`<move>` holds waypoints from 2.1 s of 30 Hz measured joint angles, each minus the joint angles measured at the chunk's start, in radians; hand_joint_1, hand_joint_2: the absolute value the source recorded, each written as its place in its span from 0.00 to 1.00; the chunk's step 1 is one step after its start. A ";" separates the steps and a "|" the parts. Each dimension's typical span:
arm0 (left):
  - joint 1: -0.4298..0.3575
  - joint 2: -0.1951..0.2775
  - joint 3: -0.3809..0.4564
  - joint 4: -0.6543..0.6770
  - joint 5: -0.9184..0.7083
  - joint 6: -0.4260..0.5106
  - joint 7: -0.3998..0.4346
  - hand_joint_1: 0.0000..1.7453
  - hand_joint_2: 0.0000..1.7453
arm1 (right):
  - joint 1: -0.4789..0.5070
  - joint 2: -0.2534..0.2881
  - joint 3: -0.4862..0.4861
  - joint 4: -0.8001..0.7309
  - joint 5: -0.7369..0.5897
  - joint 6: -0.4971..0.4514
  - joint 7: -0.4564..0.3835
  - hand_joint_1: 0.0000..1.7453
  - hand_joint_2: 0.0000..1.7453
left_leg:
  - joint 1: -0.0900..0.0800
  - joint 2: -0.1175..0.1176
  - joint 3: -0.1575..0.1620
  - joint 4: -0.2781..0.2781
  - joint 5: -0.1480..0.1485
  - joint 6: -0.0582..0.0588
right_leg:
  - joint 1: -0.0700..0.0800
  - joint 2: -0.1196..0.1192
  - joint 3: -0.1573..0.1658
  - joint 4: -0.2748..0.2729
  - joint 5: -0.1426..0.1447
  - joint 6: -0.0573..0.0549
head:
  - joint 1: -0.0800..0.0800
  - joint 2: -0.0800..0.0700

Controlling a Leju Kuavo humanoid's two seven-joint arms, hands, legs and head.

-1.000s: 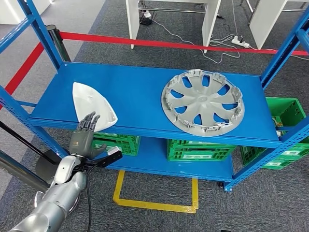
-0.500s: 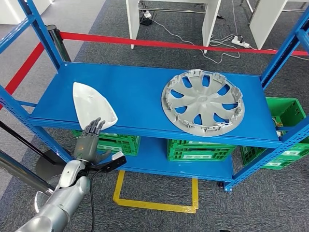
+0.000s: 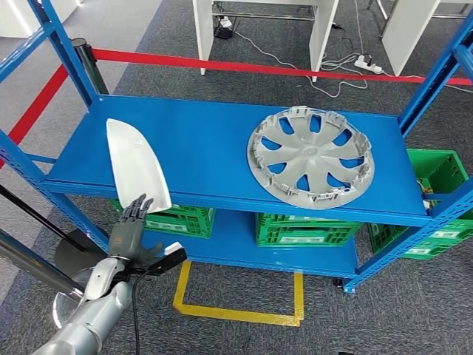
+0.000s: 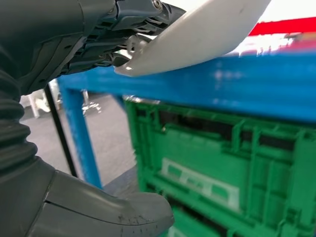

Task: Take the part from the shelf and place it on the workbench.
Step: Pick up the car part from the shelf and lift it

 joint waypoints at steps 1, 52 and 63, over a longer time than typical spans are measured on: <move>0.003 0.002 0.003 0.004 0.002 0.000 -0.001 0.00 1.00 | 0.000 0.000 0.000 0.000 0.000 0.000 0.000 0.00 0.00 | 0.000 0.000 0.000 0.000 0.000 0.000 | 0.000 0.000 -0.001 0.000 0.000 0.000 | 0.000 0.000; 0.115 -0.051 0.365 -0.658 -0.412 0.077 -0.180 1.00 1.00 | -0.004 0.000 -0.074 0.000 0.088 -0.003 -0.007 0.00 0.00 | 0.000 0.000 0.003 0.000 -0.002 -0.002 | 0.000 0.000 -0.007 0.000 -0.002 -0.001 | 0.000 0.000; 0.074 -0.003 0.184 -0.797 -0.450 0.076 -0.037 1.00 1.00 | -0.007 0.004 -0.090 0.000 0.093 0.000 -0.014 0.00 0.00 | 0.000 0.000 0.003 0.000 -0.002 -0.002 | 0.000 0.000 -0.007 0.000 -0.002 -0.001 | 0.000 0.000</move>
